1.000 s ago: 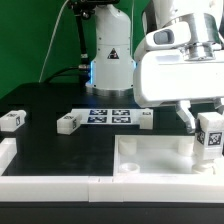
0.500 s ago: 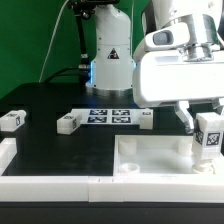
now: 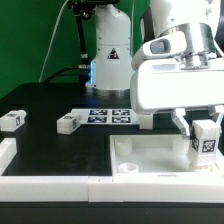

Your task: Assemble one leg

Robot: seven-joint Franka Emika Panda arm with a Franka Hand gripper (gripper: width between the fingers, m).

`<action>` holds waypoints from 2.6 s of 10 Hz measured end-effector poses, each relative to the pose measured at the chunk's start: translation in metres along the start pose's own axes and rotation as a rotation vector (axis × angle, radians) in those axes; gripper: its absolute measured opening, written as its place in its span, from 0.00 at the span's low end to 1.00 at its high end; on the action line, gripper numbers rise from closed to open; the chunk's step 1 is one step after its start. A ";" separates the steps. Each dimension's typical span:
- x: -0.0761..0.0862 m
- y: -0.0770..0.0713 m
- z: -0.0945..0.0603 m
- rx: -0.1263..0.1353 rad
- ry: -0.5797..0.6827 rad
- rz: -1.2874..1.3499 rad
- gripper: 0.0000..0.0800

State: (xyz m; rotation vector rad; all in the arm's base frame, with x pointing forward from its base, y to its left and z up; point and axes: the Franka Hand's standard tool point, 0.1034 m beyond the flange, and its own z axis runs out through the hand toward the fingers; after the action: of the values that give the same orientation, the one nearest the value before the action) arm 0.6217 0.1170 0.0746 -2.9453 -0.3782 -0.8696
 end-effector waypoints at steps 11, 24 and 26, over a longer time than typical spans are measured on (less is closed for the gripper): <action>0.002 0.001 0.000 -0.004 0.015 0.001 0.81; 0.016 -0.006 -0.018 0.146 -0.703 0.077 0.81; 0.021 -0.001 -0.012 0.133 -0.644 0.081 0.81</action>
Offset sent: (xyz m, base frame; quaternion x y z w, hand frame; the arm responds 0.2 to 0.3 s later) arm 0.0000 0.0000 0.0000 0.0000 0.0000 0.0000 1.0000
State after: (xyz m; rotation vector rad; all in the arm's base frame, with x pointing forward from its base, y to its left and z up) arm 0.6324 0.1214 0.0957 -3.0079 -0.3143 0.1340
